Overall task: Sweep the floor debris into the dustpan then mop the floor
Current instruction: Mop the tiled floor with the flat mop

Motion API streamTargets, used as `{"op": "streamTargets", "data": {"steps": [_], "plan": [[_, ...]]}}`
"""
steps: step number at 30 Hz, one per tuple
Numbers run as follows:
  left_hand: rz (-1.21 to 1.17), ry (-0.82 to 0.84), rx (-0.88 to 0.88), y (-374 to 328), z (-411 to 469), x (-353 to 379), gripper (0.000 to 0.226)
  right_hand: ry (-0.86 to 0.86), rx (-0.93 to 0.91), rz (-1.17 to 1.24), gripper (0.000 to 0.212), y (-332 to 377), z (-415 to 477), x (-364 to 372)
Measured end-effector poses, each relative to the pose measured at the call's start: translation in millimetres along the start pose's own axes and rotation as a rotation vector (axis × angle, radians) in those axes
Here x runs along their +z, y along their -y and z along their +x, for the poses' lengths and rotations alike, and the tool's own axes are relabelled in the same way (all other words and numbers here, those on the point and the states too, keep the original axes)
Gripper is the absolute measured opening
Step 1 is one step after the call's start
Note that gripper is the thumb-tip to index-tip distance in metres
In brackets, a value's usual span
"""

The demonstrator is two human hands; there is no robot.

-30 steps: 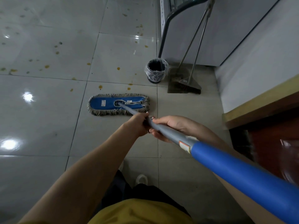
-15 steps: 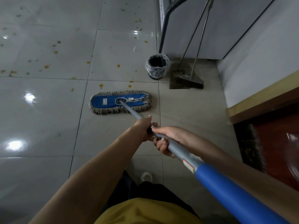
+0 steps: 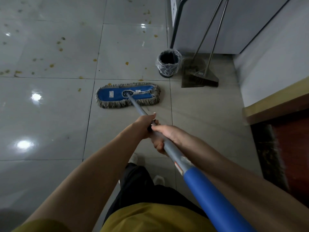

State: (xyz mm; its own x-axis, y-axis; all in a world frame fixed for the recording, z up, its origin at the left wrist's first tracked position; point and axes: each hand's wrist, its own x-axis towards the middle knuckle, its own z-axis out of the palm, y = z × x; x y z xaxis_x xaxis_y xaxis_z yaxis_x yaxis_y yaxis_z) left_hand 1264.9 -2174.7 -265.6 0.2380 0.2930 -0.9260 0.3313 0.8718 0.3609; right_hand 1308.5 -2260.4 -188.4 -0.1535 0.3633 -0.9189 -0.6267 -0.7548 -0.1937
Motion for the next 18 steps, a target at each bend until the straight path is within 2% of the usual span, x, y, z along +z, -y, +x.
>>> {"op": "streamTargets", "data": {"steps": [7, 18], "plan": [[-0.04, 0.028, -0.003, -70, 45, -27, 0.03, 0.017, -0.064, 0.021, 0.04, 62, 38, 34], [0.041, 0.101, 0.011, -255, 130, -90, 0.028, -0.039, -0.147, 0.18, 0.036, 212, 136, 123]]}}
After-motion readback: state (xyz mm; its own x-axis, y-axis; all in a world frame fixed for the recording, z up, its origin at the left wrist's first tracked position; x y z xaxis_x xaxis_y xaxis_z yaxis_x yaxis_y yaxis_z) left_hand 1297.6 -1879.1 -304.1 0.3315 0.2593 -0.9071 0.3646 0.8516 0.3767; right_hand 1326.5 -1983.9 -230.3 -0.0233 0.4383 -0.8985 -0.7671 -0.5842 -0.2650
